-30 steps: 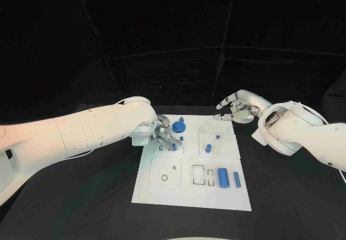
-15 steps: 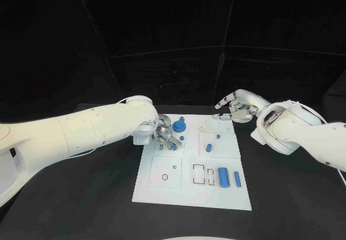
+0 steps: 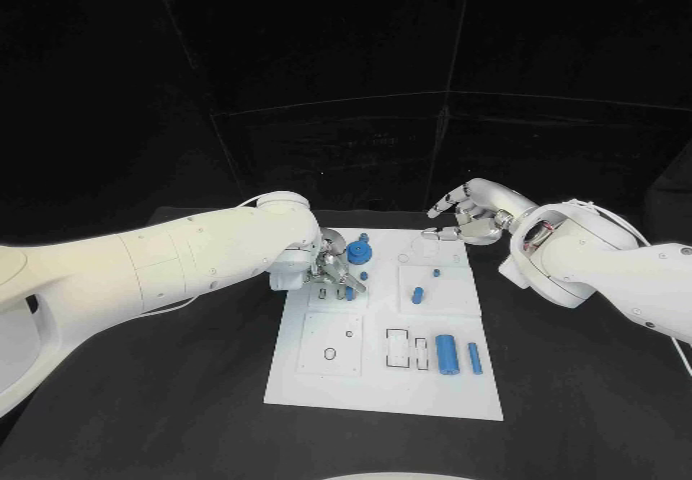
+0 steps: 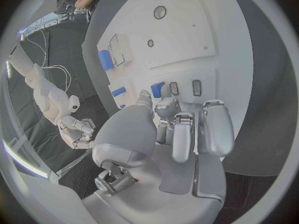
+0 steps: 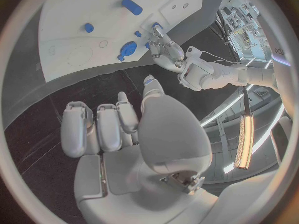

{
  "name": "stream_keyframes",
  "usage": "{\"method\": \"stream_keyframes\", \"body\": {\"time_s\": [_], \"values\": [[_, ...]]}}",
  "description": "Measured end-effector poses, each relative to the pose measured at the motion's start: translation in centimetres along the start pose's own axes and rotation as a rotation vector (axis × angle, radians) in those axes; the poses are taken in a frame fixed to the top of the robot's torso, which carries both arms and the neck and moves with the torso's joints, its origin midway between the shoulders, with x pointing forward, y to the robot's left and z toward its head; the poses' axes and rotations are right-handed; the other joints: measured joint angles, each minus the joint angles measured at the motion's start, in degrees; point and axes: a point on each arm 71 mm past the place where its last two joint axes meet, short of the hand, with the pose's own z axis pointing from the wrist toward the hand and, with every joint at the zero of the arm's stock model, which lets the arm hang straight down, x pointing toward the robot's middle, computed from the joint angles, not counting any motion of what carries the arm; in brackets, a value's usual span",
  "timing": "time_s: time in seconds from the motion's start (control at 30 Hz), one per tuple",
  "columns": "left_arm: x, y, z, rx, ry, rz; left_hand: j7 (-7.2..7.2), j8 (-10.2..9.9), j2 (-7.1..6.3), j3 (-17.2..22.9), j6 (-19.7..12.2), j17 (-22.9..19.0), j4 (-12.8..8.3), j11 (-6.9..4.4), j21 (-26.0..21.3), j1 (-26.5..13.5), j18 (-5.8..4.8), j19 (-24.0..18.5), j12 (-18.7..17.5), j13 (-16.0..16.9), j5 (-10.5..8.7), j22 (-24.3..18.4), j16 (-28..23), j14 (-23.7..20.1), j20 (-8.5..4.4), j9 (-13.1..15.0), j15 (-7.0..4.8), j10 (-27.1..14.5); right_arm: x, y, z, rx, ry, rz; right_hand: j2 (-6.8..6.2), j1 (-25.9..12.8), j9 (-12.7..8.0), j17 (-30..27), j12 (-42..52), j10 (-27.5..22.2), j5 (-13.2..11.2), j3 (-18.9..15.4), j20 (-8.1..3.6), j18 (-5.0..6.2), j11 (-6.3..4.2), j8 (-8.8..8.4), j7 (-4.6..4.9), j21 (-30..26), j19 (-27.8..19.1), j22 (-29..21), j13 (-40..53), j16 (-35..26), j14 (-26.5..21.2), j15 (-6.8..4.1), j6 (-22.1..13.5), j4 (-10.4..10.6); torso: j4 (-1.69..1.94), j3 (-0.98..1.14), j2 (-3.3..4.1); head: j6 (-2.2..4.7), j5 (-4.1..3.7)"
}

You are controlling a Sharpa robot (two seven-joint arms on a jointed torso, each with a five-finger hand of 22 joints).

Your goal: Assemble the parts on the task board

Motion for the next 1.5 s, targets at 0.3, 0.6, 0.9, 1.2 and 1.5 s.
{"method": "stream_keyframes", "body": {"time_s": [0.3,0.6,0.9,1.2,1.5], "values": [[0.0,0.0,0.0,-0.001,0.002,0.001,-0.02,0.6,1.28,1.5,-0.4,0.0,-1.9,0.0,0.0,2.4,0.01,0.0,0.2,0.1,0.0,0.1,0.0,0.0,0.0,0.4,0.0,0.0,0.0,0.0,0.1,0.001,0.005,-0.003,0.0,0.0,0.0,0.0,0.0,0.0,0.0,0.0,0.0,0.0,0.0,0.21,0.0,0.0,0.0,0.0,0.0,0.0,0.0,0.0,0.0,0.0,0.04,-0.01,-0.01,-0.1,0.05],[-0.1,-0.1,-0.1,0.001,0.0,0.001,-0.51,0.6,2.71,7.2,-1.8,0.0,-7.9,-0.53,0.0,9.0,0.0,-0.2,0.2,-0.1,-0.17,0.0,0.2,0.1,-0.2,0.6,-0.55,-0.1,0.1,0.0,0.1,0.001,0.01,-0.004,0.0,0.0,0.0,0.0,0.0,0.0,0.3,0.0,0.0,0.0,0.0,0.21,0.0,0.0,0.0,0.0,0.0,0.0,0.0,0.0,0.0,0.0,0.02,-0.05,0.02,-0.26,0.07],[-0.1,0.1,-0.2,0.005,0.002,-0.008,-0.11,-0.2,0.8,14.2,-3.0,0.0,-4.4,-0.49,-0.7,9.6,0.0,-0.1,-1.9,-2.0,4.64,-1.0,0.2,0.2,-0.33,0.1,-0.62,-0.7,0.2,0.1,0.2,0.0,0.017,-0.006,0.0,0.0,0.0,0.0,0.0,0.0,0.6,-0.1,0.0,0.0,0.0,0.36,0.0,0.0,0.0,0.0,0.0,0.0,0.0,0.0,0.0,0.1,0.02,-0.06,0.03,-0.37,0.06],[0.3,0.8,-0.6,0.018,0.006,-0.043,0.2,2.2,-7.49,37.4,-3.5,0.0,-7.4,-0.16,-0.9,-1.5,0.01,-0.1,-2.0,-2.9,4.66,-1.3,0.2,0.1,-0.33,2.2,-0.51,-0.4,0.4,0.2,0.3,-0.003,0.028,-0.007,0.0,0.0,0.0,0.0,0.0,0.0,1.3,-0.6,0.0,0.0,0.0,0.84,0.0,-0.2,0.0,0.0,0.0,-0.2,0.0,0.0,0.0,0.2,0.09,-0.07,0.02,-0.53,-0.11],[0.4,1.3,-1.3,0.033,-0.03,-0.082,0.2,3.3,-8.38,39.5,-3.5,0.0,-7.3,-0.12,-0.9,-2.3,0.0,-0.1,-1.7,-2.7,4.64,-0.7,0.2,0.1,-0.33,2.9,-0.51,-0.1,0.4,0.1,0.4,-0.001,0.032,-0.009,0.22,-0.2,0.0,0.0,0.0,0.0,1.5,-0.6,0.0,0.0,0.0,0.84,0.0,-0.2,0.0,0.0,0.0,-0.2,0.0,0.0,0.0,0.2,0.05,-0.08,0.05,-0.72,0.01]]}}
